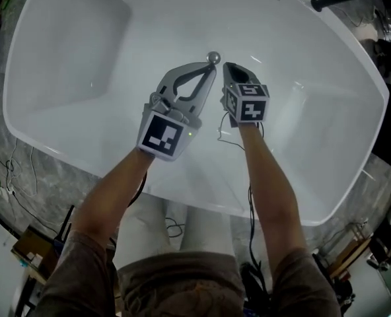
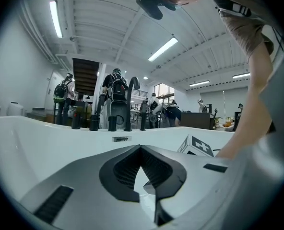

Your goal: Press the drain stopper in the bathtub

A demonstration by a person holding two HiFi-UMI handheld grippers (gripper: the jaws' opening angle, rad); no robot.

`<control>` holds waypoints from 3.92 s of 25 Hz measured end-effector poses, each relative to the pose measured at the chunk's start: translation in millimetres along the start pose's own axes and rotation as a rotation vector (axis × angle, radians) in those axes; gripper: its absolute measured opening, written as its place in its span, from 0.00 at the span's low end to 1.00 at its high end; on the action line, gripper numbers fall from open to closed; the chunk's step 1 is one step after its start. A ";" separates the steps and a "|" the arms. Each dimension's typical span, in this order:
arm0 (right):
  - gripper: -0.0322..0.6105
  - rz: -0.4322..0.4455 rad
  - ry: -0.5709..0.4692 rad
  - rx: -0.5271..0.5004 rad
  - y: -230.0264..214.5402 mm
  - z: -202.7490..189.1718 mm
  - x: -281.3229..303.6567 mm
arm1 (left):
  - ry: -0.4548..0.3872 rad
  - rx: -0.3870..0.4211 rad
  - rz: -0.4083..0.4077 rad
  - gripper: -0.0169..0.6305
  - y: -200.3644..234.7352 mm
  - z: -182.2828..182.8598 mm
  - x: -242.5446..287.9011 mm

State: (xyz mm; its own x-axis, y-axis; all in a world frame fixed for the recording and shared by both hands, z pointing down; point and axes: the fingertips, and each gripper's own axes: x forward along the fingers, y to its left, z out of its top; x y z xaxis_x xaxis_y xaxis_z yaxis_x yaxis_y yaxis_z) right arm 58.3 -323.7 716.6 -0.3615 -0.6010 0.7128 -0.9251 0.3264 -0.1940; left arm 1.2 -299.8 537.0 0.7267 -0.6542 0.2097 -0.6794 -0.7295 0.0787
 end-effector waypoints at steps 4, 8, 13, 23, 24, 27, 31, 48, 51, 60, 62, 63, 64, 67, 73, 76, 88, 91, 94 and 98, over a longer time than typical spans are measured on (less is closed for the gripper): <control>0.05 0.019 -0.045 0.010 10.3 36.5 -57.4 | -0.009 -0.010 0.023 0.03 -23.0 47.6 -14.3; 0.05 0.049 -0.100 -0.015 30.7 65.6 -108.9 | -0.016 -0.014 0.038 0.03 -41.3 87.4 -32.6; 0.05 0.079 -0.171 -0.014 60.0 103.6 -175.7 | -0.025 -0.026 0.054 0.03 -64.2 137.8 -64.1; 0.05 0.173 -0.308 -0.044 107.8 174.5 -309.6 | -0.028 -0.021 0.092 0.03 -100.6 245.5 -114.0; 0.05 0.180 -0.321 -0.056 112.2 180.3 -321.7 | -0.030 -0.015 0.093 0.03 -103.8 255.6 -117.4; 0.05 0.197 -0.347 -0.083 123.6 191.5 -355.7 | -0.035 0.002 0.086 0.03 -115.8 278.2 -127.6; 0.05 0.227 -0.400 -0.080 141.1 205.3 -403.2 | -0.025 0.016 0.068 0.03 -137.0 297.5 -143.6; 0.05 0.360 -0.538 -0.219 211.7 208.6 -528.1 | -0.064 0.039 -0.023 0.03 -185.3 340.9 -215.2; 0.05 0.383 -0.553 -0.225 213.3 206.8 -544.2 | -0.063 0.029 -0.034 0.03 -189.6 344.1 -225.3; 0.05 0.450 -0.639 -0.325 241.7 212.3 -572.7 | -0.083 0.060 -0.021 0.03 -191.3 352.2 -247.4; 0.05 0.464 -0.637 -0.338 248.3 210.0 -573.2 | -0.092 0.061 -0.019 0.03 -191.1 353.7 -249.3; 0.05 0.469 -0.634 -0.344 250.9 208.1 -573.2 | -0.095 0.060 -0.016 0.03 -191.4 353.7 -250.5; 0.05 0.473 -0.630 -0.350 252.9 206.0 -573.2 | -0.097 0.058 -0.013 0.03 -191.8 353.3 -251.9; 0.05 0.475 -0.617 -0.366 254.8 200.3 -574.3 | -0.099 0.046 0.002 0.03 -193.5 350.8 -255.5; 0.05 0.479 -0.610 -0.380 256.7 195.5 -577.7 | -0.089 0.037 0.005 0.03 -198.7 343.1 -259.6; 0.05 0.482 -0.625 -0.389 260.3 196.4 -579.0 | -0.090 0.029 0.008 0.03 -198.3 341.3 -260.9; 0.05 0.492 -0.623 -0.390 274.1 196.8 -575.1 | -0.104 0.013 0.032 0.03 -190.2 343.0 -268.4; 0.05 0.495 -0.620 -0.391 275.7 196.0 -573.4 | -0.101 0.011 0.036 0.03 -189.0 341.3 -269.3; 0.05 0.488 -0.604 -0.394 275.0 192.3 -570.2 | -0.100 0.010 0.040 0.03 -187.4 339.6 -271.4; 0.05 0.486 -0.588 -0.394 275.9 186.8 -568.9 | -0.097 0.011 0.048 0.03 -186.7 336.2 -275.3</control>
State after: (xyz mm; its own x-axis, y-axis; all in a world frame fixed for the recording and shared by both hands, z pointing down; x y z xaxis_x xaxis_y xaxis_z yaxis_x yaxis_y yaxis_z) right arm -12.9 -27.9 131.7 -0.8094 -0.5737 0.1253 -0.5835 0.8098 -0.0613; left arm -37.9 -50.7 136.8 0.7000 -0.7044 0.1178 -0.7131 -0.6985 0.0603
